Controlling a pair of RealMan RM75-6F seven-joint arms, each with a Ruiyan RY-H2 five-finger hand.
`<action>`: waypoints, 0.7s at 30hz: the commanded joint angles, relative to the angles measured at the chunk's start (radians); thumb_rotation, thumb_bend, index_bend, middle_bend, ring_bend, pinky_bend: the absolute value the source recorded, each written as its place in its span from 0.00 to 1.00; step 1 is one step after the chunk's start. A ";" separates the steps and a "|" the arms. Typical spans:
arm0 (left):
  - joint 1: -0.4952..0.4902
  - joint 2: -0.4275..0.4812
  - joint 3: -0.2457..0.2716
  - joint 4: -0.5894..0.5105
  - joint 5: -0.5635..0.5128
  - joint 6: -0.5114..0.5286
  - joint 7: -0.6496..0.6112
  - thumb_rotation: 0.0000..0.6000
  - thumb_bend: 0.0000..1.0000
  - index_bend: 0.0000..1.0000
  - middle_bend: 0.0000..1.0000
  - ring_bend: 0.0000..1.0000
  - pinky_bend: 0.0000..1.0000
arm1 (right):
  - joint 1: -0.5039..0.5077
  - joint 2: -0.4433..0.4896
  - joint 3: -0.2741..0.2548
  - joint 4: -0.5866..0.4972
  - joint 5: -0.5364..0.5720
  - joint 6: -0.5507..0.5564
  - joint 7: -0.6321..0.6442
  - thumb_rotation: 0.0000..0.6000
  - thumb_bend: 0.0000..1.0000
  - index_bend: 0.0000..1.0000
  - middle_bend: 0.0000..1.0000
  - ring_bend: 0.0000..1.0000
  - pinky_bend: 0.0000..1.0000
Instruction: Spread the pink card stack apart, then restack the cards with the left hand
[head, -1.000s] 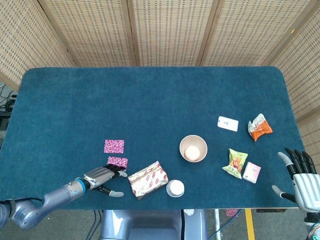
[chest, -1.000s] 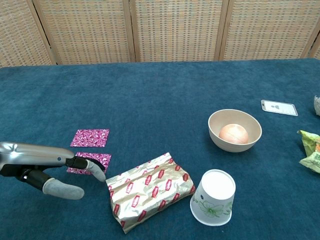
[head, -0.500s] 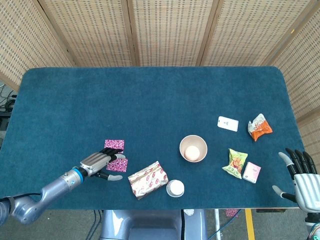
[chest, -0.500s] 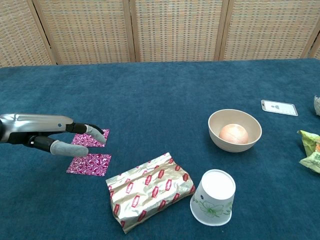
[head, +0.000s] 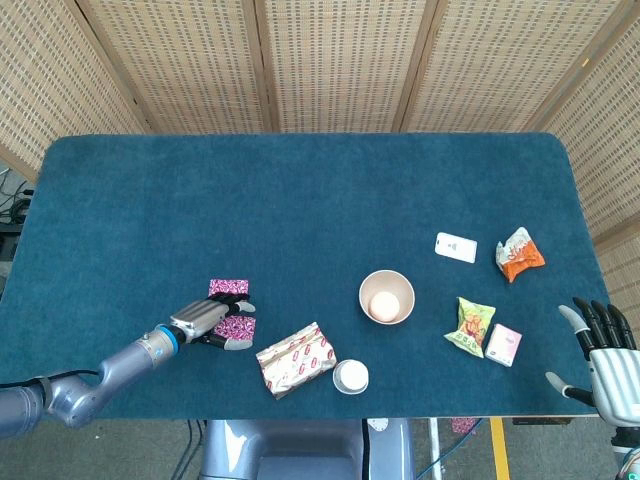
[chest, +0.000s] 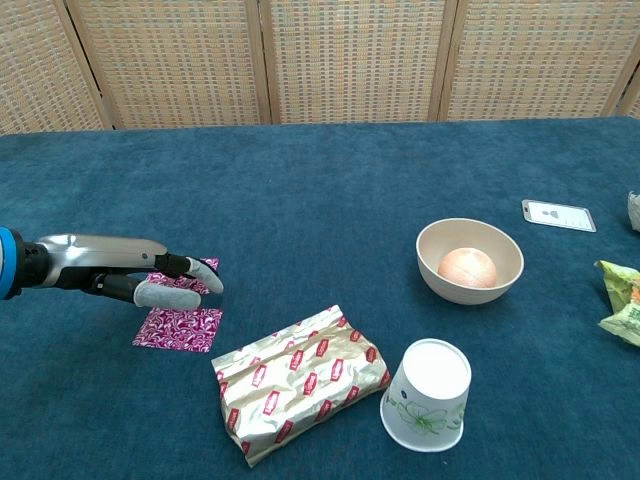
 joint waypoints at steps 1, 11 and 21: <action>-0.001 0.003 0.003 0.001 -0.004 -0.005 0.003 0.17 0.00 0.12 0.02 0.00 0.00 | 0.000 0.000 0.000 -0.001 -0.001 0.000 0.001 1.00 0.10 0.12 0.08 0.00 0.00; 0.001 0.021 0.018 0.002 -0.020 -0.023 0.010 0.17 0.00 0.12 0.02 0.00 0.00 | 0.003 -0.002 -0.001 -0.001 -0.007 -0.002 0.004 1.00 0.10 0.12 0.08 0.00 0.00; 0.024 0.063 0.046 -0.030 -0.010 -0.013 0.021 0.16 0.00 0.12 0.02 0.00 0.00 | 0.005 -0.002 -0.002 -0.003 -0.013 -0.003 0.010 1.00 0.10 0.12 0.08 0.00 0.00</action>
